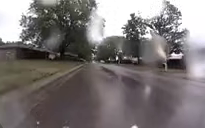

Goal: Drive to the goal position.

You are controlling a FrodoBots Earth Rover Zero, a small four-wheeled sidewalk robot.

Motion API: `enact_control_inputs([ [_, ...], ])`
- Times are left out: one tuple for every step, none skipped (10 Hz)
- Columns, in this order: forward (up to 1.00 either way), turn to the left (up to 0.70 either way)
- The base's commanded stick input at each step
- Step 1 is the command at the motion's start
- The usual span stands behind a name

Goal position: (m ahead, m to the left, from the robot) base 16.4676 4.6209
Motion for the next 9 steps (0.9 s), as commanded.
enact_control_inputs([
  [0.5,-0.01],
  [0.5,-0.01],
  [0.5,-0.01],
  [0.5,-0.01],
  [0.5,-0.01],
  [0.5,-0.01],
  [0.5,-0.01],
  [0.5,-0.01],
  [0.5,-0.01],
])
